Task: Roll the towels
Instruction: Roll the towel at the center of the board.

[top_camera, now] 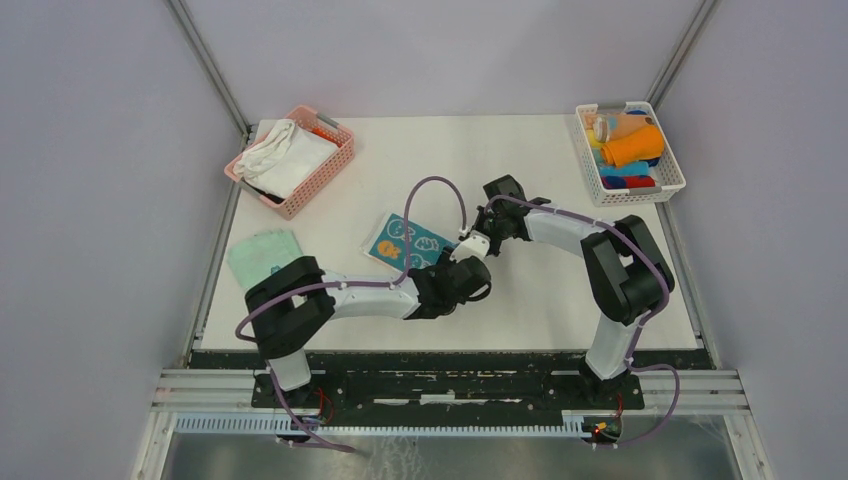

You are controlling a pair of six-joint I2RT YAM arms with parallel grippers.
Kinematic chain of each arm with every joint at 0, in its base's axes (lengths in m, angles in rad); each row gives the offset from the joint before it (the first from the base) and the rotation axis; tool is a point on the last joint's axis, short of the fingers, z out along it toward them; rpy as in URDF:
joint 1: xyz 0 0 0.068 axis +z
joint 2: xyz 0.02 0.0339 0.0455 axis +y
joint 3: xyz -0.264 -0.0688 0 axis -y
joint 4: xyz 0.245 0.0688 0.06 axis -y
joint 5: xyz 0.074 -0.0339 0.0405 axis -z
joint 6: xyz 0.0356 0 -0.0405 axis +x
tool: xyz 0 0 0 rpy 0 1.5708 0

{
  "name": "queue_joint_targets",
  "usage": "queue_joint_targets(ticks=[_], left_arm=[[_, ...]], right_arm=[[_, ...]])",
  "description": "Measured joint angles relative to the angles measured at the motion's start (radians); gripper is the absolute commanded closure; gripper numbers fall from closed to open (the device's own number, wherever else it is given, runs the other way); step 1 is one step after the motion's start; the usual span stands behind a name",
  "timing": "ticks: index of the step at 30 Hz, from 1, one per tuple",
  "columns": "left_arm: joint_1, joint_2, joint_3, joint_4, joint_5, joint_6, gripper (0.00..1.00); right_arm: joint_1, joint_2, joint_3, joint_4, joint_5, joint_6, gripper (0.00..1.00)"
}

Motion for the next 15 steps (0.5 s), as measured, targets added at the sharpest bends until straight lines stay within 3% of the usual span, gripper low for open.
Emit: queue_joint_targets(ticks=[8, 15], left_arm=[[-0.040, 0.101, 0.029, -0.022, -0.135, 0.049, 0.58], [-0.044, 0.157, 0.057, -0.061, -0.208, 0.071, 0.93]], right_arm=[[0.000, 0.000, 0.000, -0.002, -0.002, 0.004, 1.00], [-0.002, 0.000, 0.000, -0.001, -0.007, 0.004, 0.94]])
